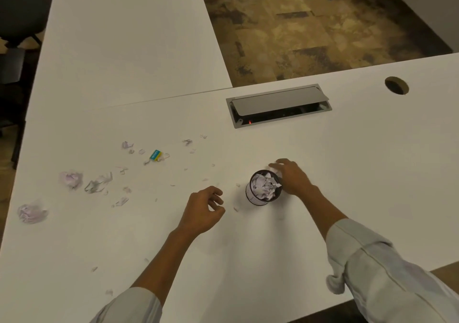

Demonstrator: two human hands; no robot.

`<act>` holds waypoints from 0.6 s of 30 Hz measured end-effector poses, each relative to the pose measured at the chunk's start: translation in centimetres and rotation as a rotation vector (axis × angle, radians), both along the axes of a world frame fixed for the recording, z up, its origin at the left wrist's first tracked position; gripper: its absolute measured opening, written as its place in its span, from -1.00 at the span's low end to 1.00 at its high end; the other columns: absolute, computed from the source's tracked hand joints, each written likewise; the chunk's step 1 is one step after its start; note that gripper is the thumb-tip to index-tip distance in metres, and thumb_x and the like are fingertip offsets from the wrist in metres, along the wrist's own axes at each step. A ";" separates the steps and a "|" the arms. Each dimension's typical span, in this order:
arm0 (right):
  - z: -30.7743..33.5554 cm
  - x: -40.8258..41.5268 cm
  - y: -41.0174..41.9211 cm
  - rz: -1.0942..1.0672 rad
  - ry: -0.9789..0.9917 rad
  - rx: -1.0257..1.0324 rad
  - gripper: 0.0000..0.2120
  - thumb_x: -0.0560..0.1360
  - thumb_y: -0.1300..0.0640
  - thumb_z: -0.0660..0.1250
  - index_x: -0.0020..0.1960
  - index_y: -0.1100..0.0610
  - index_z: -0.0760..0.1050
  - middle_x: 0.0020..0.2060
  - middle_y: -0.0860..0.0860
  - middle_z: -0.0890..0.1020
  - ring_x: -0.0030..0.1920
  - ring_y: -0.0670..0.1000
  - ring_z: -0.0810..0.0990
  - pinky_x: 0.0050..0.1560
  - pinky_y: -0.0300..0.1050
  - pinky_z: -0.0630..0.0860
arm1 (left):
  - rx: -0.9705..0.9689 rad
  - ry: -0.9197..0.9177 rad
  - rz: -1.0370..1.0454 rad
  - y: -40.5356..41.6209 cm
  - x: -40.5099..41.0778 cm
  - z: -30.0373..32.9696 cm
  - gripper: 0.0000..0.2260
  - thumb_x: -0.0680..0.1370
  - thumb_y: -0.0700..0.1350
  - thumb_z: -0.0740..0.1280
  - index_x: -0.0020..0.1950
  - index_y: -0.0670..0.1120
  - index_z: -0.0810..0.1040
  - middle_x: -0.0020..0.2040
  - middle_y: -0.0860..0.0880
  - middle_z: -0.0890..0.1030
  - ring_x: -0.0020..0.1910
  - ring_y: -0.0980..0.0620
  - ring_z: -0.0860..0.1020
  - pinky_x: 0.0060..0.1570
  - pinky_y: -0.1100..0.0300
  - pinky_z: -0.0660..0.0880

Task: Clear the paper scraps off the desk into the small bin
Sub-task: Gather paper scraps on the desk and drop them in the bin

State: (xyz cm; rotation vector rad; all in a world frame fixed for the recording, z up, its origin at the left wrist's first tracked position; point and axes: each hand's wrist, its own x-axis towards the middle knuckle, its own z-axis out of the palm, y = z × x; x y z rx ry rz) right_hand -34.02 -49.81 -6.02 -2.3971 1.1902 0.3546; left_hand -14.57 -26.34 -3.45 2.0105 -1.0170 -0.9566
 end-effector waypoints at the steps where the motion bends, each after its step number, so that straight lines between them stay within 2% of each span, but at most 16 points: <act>1: -0.5 -0.1 0.5 0.072 0.050 -0.050 -0.53 0.51 0.19 0.35 0.39 0.01 0.41 0.41 0.05 0.36 0.33 0.16 0.35 0.17 0.05 0.52 | 0.015 -0.006 -0.003 0.4 0.2 -0.1 -0.72 0.36 -0.19 0.44 0.06 -0.02 0.59 -0.16 0.07 0.67 -0.24 0.16 0.63 -0.22 0.28 0.58; 5: -1.6 -2.4 2.9 0.032 0.003 -0.168 -0.67 0.48 0.33 0.26 0.22 0.14 0.53 0.26 0.07 0.49 0.21 0.13 0.42 -0.04 -0.02 0.54 | 0.048 -0.009 0.002 1.4 0.3 -0.3 -0.73 0.37 -0.21 0.43 0.05 -0.03 0.59 -0.16 0.05 0.67 -0.23 0.13 0.63 -0.21 0.26 0.59; 8: -2.1 -5.2 5.7 0.012 -0.074 -0.183 -0.70 0.49 0.35 0.21 0.17 0.22 0.55 0.21 0.10 0.53 0.17 0.16 0.45 -0.02 0.01 0.54 | 0.057 0.006 -0.010 1.8 -0.1 -0.3 -0.73 0.38 -0.21 0.42 0.05 -0.04 0.58 -0.16 0.05 0.66 -0.23 0.13 0.63 -0.21 0.28 0.58; 10: -2.5 -6.6 8.4 -0.015 -0.126 -0.188 -0.73 0.48 0.32 0.26 0.16 0.24 0.56 0.17 0.13 0.55 0.13 0.18 0.47 -0.04 0.02 0.57 | 0.062 0.014 -0.022 2.1 -0.4 -0.4 -0.74 0.38 -0.22 0.40 0.05 -0.05 0.58 -0.17 0.04 0.66 -0.23 0.11 0.63 -0.21 0.27 0.58; 14: -3.5 -7.2 13.7 -0.045 -0.164 -0.231 -0.81 0.46 0.29 0.37 0.07 0.24 0.61 0.05 0.11 0.61 0.02 0.17 0.53 -0.24 -0.01 0.58 | 0.081 0.025 -0.024 3.3 -0.9 -0.5 -0.76 0.40 -0.23 0.39 0.06 -0.07 0.58 -0.16 0.02 0.67 -0.22 0.07 0.64 -0.13 0.18 0.61; 16: -3.5 -6.7 15.2 -0.098 -0.202 -0.229 -0.83 0.45 0.37 0.36 0.01 0.26 0.65 -0.02 0.12 0.65 -0.04 0.17 0.57 -0.23 -0.04 0.54 | 0.076 0.025 -0.016 4.3 -0.9 -0.4 -0.76 0.41 -0.24 0.39 0.05 -0.08 0.59 -0.17 0.01 0.67 -0.22 0.07 0.63 -0.13 0.20 0.60; 18: -2.6 -6.1 15.7 -0.228 -0.326 -0.212 -0.86 0.43 0.41 0.37 -0.07 0.28 0.67 -0.11 0.14 0.69 -0.13 0.17 0.64 -0.16 -0.09 0.54 | 0.077 0.019 0.001 5.8 -0.4 -0.2 -0.77 0.41 -0.24 0.40 0.05 -0.08 0.59 -0.17 0.02 0.67 -0.23 0.09 0.63 -0.14 0.24 0.59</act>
